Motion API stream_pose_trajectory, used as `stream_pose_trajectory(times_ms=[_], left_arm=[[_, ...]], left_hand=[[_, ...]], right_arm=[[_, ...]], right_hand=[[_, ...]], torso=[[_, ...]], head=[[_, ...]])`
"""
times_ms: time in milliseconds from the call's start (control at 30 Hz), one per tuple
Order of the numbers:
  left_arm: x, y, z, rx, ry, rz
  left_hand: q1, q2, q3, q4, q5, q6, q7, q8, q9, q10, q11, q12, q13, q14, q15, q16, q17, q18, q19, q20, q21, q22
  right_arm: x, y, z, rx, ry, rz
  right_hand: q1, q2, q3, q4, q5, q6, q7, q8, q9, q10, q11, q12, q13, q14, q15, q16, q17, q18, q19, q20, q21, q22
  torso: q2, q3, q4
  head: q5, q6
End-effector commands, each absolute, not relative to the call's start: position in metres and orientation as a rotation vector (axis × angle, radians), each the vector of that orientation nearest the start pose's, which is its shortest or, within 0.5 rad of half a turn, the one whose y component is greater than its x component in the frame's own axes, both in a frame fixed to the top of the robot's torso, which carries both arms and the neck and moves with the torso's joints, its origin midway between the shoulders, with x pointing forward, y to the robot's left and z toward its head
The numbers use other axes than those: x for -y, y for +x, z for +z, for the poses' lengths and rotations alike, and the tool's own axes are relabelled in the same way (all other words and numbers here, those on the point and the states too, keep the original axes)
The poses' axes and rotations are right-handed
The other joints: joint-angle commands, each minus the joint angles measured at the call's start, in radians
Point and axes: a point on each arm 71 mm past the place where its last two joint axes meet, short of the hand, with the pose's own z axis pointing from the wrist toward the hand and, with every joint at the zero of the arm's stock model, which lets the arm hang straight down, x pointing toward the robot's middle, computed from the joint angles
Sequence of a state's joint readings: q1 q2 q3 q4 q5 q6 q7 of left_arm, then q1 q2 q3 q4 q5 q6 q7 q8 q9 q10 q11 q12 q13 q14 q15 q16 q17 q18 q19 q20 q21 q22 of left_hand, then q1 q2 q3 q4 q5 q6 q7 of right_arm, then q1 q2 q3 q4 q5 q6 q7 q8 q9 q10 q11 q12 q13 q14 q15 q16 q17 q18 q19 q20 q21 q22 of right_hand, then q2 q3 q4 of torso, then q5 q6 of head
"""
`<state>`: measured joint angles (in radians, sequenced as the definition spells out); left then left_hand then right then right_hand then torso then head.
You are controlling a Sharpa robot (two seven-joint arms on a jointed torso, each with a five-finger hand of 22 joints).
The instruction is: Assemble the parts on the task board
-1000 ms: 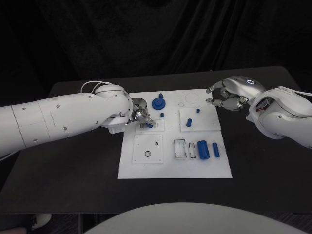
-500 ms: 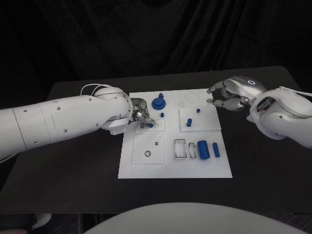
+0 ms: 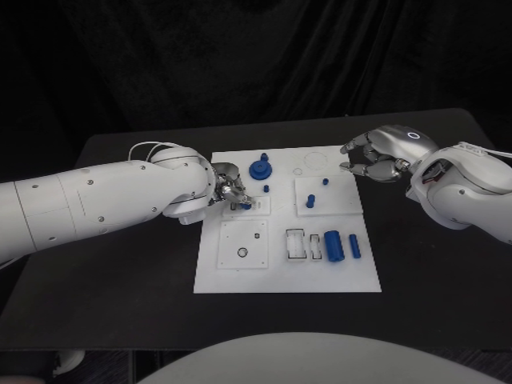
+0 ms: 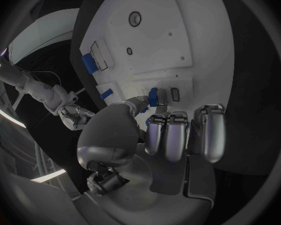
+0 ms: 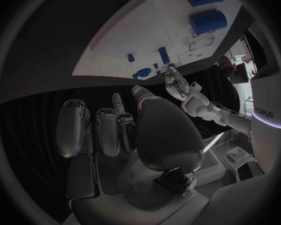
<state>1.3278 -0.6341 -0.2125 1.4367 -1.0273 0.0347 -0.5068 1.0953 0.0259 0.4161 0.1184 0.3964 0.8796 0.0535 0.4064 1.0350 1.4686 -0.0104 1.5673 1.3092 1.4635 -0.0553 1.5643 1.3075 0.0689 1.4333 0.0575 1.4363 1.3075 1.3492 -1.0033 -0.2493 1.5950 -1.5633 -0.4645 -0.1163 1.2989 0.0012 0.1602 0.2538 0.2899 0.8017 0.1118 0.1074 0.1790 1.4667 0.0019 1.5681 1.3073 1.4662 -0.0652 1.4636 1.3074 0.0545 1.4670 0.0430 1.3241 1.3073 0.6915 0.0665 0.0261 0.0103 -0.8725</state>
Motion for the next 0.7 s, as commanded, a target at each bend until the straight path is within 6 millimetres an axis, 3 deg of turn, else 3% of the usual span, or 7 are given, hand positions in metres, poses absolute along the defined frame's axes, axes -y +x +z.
stream_pose_trajectory(times_ms=[33,567,700], left_arm=[[-0.141,0.488,-0.223,-2.260,-0.091,-0.475],[-0.150,0.483,-0.216,-2.148,-0.168,-0.539],[-0.152,0.480,-0.215,-2.115,-0.193,-0.558]], left_hand=[[0.010,-0.001,0.007,-0.002,0.003,0.006,-0.002,-0.001,0.002,0.102,-0.006,0.003,0.262,0.107,-0.007,0.006,0.263,-0.015,0.002,-0.007,-0.007,0.103],[0.012,-0.002,0.018,-0.005,0.023,0.011,-0.004,-0.002,0.010,0.102,-0.008,0.003,0.262,0.107,-0.009,0.006,0.263,-0.016,0.006,-0.009,-0.005,0.106],[0.012,-0.002,0.019,-0.005,0.023,0.011,-0.004,-0.002,0.011,0.102,-0.008,0.003,0.262,0.107,-0.009,0.006,0.263,-0.016,0.006,-0.009,-0.005,0.106]], right_arm=[[0.263,0.466,-0.175,-1.568,-0.238,0.452],[0.264,0.466,-0.176,-1.575,-0.232,0.444],[0.265,0.466,-0.176,-1.577,-0.230,0.441]], right_hand=[[0.007,0.006,0.006,-0.001,0.003,0.007,-0.002,-0.006,-0.001,0.104,0.009,0.003,0.263,0.078,0.008,-0.004,0.149,0.002,0.017,0.008,-0.007,0.188],[0.005,0.007,0.007,0.001,0.007,0.007,-0.002,-0.007,-0.002,0.104,0.009,0.003,0.263,0.078,0.008,-0.005,0.147,0.002,0.016,0.008,-0.009,0.187],[0.005,0.007,0.007,0.001,0.007,0.007,-0.002,-0.007,-0.003,0.104,0.009,0.003,0.263,0.077,0.008,-0.007,0.146,0.002,0.015,0.008,-0.010,0.187]], torso=[[0.000,0.0001,-0.0009],[0.001,-0.0003,0.0019],[0.001,-0.0002,0.0005]], head=[[0.004,0.000],[0.001,0.000],[0.006,0.000]])
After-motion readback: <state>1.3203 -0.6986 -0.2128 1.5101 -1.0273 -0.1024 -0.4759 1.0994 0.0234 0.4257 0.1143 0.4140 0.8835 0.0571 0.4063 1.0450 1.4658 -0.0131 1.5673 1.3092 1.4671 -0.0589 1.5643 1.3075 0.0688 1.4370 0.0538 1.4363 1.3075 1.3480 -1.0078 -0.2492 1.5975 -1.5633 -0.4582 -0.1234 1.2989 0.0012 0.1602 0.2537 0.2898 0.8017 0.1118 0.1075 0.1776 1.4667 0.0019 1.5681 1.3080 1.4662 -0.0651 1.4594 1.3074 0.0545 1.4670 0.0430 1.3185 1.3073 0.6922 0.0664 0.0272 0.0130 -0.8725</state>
